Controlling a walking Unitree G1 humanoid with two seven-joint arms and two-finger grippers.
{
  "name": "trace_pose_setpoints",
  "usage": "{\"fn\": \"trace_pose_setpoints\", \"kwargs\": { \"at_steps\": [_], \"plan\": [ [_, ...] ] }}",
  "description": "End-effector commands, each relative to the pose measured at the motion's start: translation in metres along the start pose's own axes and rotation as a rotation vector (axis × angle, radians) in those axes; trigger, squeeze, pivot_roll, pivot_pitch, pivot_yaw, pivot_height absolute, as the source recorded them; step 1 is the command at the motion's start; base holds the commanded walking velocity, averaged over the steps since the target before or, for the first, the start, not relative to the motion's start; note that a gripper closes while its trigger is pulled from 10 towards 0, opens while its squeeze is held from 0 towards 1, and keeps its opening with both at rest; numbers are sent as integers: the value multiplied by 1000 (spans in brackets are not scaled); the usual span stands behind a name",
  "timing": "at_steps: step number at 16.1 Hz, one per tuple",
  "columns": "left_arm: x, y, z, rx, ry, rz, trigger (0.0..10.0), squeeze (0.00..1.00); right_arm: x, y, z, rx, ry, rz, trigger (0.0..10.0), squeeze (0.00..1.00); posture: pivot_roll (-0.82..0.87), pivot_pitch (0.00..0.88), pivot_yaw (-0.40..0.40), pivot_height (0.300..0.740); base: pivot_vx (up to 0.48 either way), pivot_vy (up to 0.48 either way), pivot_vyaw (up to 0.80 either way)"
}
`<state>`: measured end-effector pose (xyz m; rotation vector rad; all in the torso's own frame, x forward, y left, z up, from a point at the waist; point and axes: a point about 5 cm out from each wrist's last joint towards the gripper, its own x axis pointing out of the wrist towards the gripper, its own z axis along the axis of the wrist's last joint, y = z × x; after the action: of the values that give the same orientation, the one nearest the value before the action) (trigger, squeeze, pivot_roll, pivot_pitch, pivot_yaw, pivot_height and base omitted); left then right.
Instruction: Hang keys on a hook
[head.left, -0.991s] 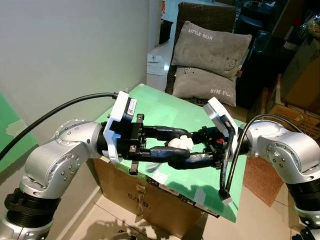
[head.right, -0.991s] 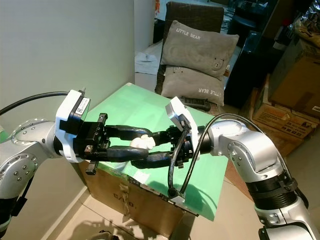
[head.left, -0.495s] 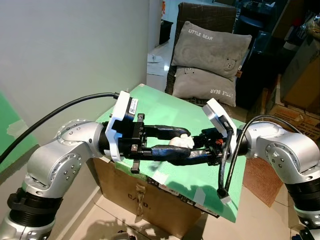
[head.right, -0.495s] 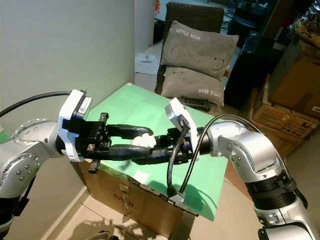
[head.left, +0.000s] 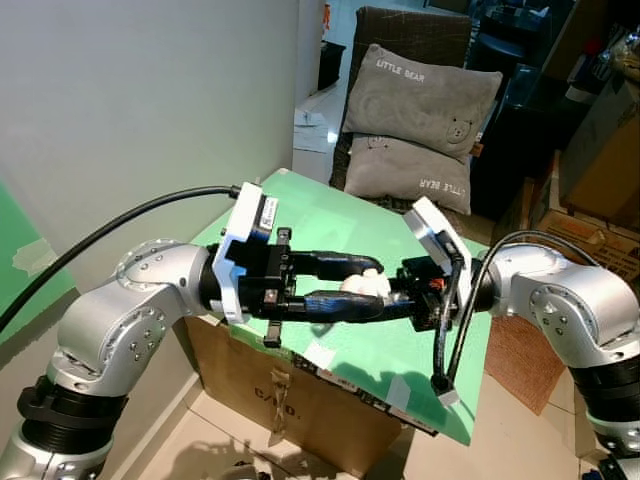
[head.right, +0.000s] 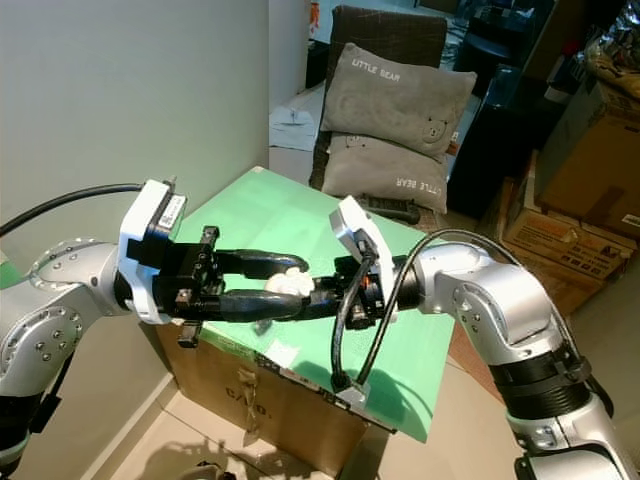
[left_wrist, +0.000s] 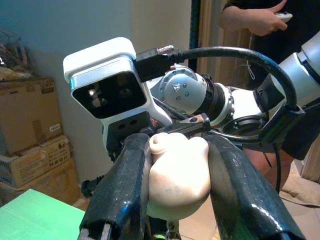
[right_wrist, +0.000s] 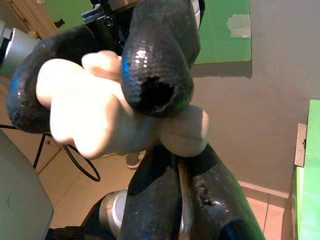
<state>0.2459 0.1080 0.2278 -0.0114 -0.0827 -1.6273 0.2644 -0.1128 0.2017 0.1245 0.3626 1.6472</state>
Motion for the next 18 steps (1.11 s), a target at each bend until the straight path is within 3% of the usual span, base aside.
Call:
{"fn": "trace_pose_setpoints", "kwargs": {
  "at_steps": [1,14,15,18],
  "plan": [
    [4,1,3,24,7,-15,0,0,-2,-1,2,11,-16,-8,0,0,46,0,-47,740,0,0,0],
    [4,7,1,29,19,40,0,0,-4,-3,-8,28,-9,-33,0,0,46,0,-48,740,0,0,0],
    [5,11,2,37,19,74,10000,1000,-5,-3,-8,27,-10,-36,0,0,45,0,-49,740,0,0,0],
    [6,13,2,44,16,90,10000,1000,-5,-4,-8,27,-13,-43,0,0,45,0,-51,740,0,0,0]
  ]
}}
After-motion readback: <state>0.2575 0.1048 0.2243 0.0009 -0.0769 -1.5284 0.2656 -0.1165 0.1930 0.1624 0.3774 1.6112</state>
